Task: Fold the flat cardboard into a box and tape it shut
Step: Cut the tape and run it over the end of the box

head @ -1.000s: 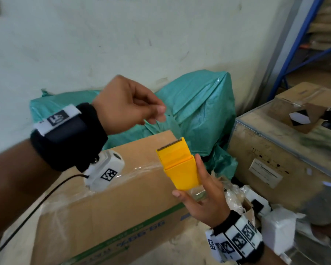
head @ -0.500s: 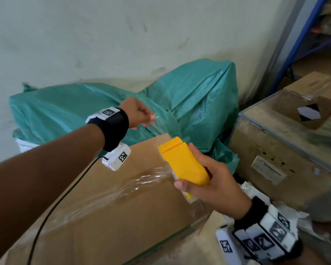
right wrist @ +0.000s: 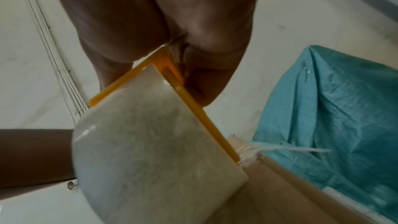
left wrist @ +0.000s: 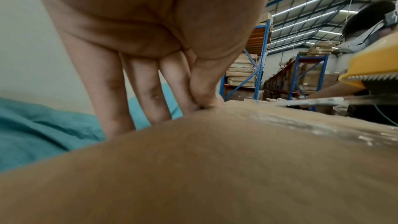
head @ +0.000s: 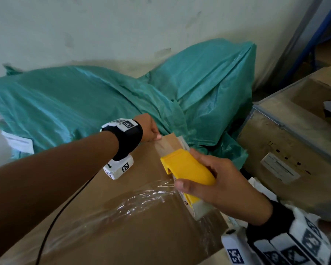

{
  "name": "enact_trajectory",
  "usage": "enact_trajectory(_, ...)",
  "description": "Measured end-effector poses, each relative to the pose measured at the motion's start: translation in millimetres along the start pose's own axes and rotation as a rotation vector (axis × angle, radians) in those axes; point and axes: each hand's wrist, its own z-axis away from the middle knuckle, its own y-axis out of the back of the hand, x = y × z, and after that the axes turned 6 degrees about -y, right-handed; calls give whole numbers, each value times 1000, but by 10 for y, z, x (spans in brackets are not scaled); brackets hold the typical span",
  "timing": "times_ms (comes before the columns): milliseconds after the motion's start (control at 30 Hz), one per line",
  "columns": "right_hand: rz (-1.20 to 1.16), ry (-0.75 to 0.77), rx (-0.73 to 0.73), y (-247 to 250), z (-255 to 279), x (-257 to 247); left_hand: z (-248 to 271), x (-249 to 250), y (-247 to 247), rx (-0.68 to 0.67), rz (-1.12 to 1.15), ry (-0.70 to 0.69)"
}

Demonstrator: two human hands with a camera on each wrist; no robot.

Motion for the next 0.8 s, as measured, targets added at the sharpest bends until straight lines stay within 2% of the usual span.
enact_trajectory(133, -11, -18, 24, -30, -69, 29, -22, -103, -21, -53, -29, -23)
enact_trajectory(233, -45, -35, 16, -51, -74, -46, -11, -31, -72, -123, -129, 13)
enact_trajectory(333, -79, -52, 19, -68, -55, -82, 34, 63, -106, -101, -228, 32)
enact_trajectory(433, -134, -62, 40, -119, -56, -76, 166, 144, -96, -66, -222, -107)
enact_trajectory(533, -224, -86, 40, -151, -43, -41, 278, 225, -145, -215, -299, -189)
enact_trajectory(700, -292, -138, 26, -184, 45, -83, 352, 348, -274, -279, -456, -157)
enact_trajectory(800, -277, -137, 46, -200, 117, -105, 361, 375, -292, -266, -427, -127)
